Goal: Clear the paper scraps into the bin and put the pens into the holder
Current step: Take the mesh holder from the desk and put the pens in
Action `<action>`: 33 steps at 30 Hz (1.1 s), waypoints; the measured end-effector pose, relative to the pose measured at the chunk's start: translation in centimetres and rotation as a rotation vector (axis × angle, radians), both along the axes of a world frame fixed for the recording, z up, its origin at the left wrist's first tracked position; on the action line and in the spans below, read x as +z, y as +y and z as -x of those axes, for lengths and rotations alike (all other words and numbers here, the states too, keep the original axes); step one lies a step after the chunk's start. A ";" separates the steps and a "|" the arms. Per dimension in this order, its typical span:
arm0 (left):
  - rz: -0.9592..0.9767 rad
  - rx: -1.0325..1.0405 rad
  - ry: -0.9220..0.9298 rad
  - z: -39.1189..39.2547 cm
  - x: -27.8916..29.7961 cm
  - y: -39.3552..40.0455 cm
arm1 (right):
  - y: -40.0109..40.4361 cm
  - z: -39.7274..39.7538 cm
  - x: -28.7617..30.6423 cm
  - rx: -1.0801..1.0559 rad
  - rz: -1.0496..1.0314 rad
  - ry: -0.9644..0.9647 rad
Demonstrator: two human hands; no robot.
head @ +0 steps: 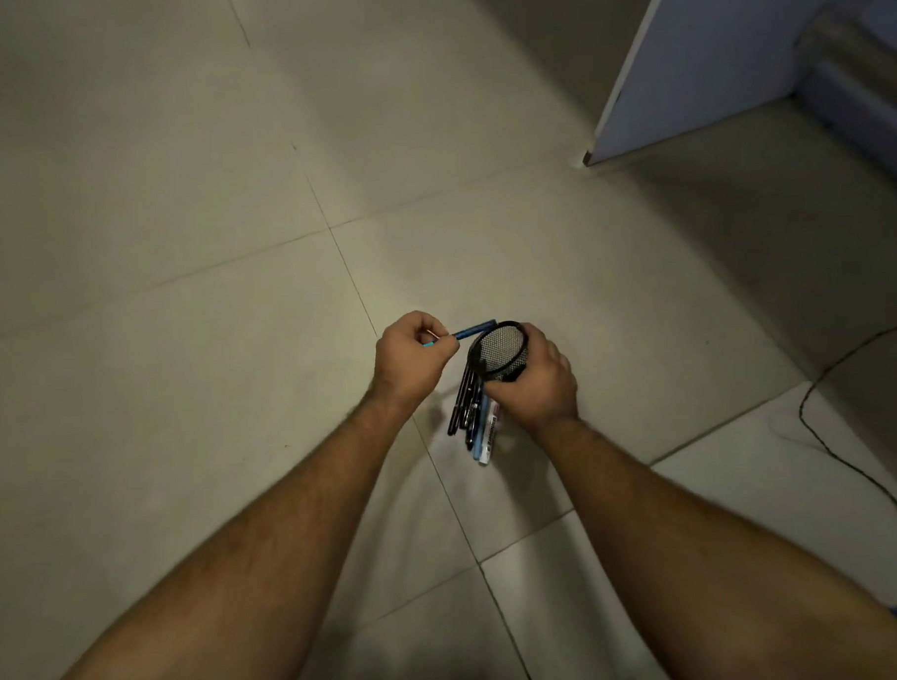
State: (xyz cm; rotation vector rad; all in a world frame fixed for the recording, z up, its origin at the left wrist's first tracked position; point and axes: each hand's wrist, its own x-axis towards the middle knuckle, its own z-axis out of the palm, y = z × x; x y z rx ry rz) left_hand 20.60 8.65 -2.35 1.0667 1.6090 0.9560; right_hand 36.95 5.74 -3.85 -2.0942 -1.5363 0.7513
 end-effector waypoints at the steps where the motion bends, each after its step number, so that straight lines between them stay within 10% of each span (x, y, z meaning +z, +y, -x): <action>1: 0.004 -0.079 0.033 -0.2 0.0 0.0 | 0.0 0.1 0.0 0.011 -0.016 0.008; 6: 0.052 -0.307 0.134 -2.2 -0.5 0.8 | -0.1 -0.4 0.1 0.052 -0.092 0.069; 13: 0.073 0.085 -0.063 -2.8 -2.7 0.0 | -1.0 -3.4 -0.5 -0.085 -0.023 0.181; 25: 0.211 -0.485 0.872 -10.5 -6.2 -3.1 | -3.0 -6.2 -1.5 -0.207 -0.003 0.073; 33: 0.211 -0.058 0.375 -8.2 -4.3 -1.3 | -2.5 -6.3 -0.9 -0.369 0.000 0.099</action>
